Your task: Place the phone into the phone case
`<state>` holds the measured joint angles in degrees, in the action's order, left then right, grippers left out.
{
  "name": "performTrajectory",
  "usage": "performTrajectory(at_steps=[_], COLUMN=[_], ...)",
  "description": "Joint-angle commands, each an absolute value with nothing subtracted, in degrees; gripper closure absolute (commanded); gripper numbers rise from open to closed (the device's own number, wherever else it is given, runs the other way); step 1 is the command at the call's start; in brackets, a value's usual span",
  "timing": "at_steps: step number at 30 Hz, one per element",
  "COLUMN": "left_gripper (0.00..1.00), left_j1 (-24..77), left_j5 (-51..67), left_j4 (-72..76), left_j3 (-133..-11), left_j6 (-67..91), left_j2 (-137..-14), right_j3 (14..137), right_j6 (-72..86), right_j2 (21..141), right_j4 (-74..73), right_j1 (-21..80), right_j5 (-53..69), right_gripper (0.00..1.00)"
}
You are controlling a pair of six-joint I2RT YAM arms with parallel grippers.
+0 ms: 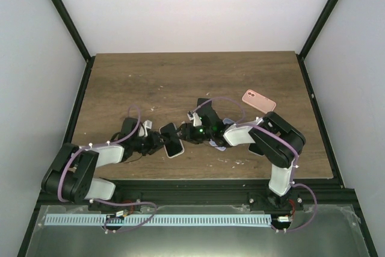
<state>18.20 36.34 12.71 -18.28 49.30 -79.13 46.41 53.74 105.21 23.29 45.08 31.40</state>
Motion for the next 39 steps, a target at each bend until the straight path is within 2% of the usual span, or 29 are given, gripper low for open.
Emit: performTrajectory(at_steps=[1, 7, 16, 19, 24, 32, 39], left_gripper=[0.56, 0.59, 0.60, 0.60, 0.60, 0.60, 0.56], left_j1=[19.4, 19.3, 19.3, 19.2, 19.3, 19.3, 19.3], left_j5=[37.7, 37.4, 36.0, 36.0, 35.8, 35.8, 37.1], left_j4=[12.2, 11.8, 8.9, 8.7, 8.2, 8.0, 8.2], left_j3=[-17.6, -17.4, -17.9, -17.9, -18.0, -18.0, -17.6], left_j6=[48.8, 47.7, 46.3, 46.2, 46.0, 46.2, 47.2], left_j2=[-79.0, -79.8, -78.4, -78.2, -77.9, -77.8, -76.0], right_j3=[47.8, 46.3, 47.0, 47.3, 47.9, 47.8, 47.2], right_j6=[57.2, 58.9, 57.9, 56.6, 54.6, 53.2, 51.6], right_j2=[106.0, 106.9, 108.0, 107.9, 106.9, 106.2, 104.2], right_j4=[31.3, 35.9, 33.7, 31.6, 28.7, 27.3, 25.0], right_j1=[45.8, 45.9, 45.9, 45.9, 45.9, 45.9, 45.8], right_j5=[37.4, 40.2, 40.8, 39.9, 38.6, 37.6, 35.6], right_gripper=[0.41, 0.41, 0.42, 0.50, 0.72, 0.99, 0.99])
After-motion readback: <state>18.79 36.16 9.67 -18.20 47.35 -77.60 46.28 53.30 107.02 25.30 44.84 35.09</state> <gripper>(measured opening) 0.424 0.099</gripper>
